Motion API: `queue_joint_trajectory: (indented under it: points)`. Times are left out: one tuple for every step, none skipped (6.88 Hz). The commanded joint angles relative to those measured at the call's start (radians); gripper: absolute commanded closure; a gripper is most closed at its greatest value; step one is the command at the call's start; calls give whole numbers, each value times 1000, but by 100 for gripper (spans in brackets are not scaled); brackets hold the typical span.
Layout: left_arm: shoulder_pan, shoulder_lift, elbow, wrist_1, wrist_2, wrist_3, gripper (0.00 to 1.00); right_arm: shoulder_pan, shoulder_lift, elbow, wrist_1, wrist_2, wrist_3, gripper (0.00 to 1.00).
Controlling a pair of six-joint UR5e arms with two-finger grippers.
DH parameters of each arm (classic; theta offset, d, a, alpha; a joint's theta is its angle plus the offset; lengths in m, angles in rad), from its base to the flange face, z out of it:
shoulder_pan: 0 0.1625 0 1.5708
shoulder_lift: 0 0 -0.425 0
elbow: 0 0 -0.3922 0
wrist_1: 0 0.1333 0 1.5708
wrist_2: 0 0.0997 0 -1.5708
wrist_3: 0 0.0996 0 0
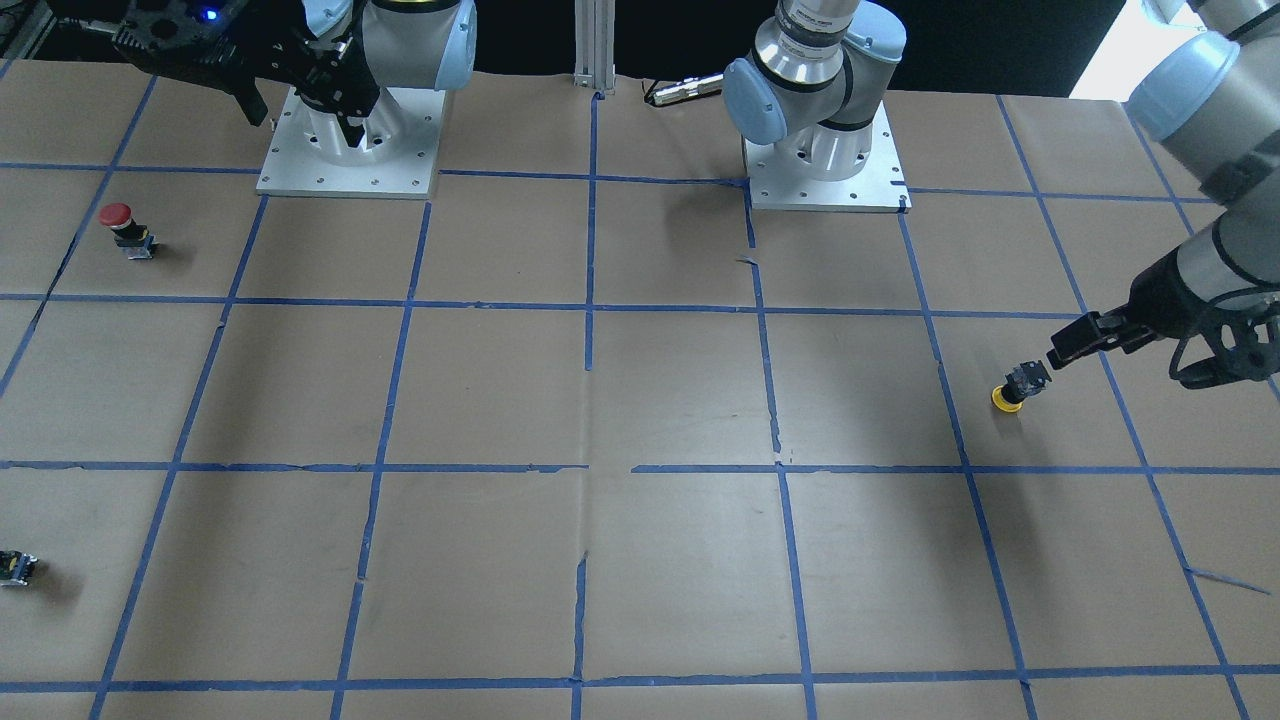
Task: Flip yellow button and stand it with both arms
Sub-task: 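Move the left gripper down toward the yellow button lying on its side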
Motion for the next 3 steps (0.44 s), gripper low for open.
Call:
queue_joint_trajectory:
  points:
    - [60, -39, -158, 160, -1, 20, 9, 0, 0, 0, -1, 1, 0, 0]
    - [63, -40, -205, 251, 3, 23, 8, 0, 1, 0, -1, 1, 0, 0]
    - [63, -51, -221, 255, 0, 15, 8, 0, 0, 0, -2, -1, 0, 0]
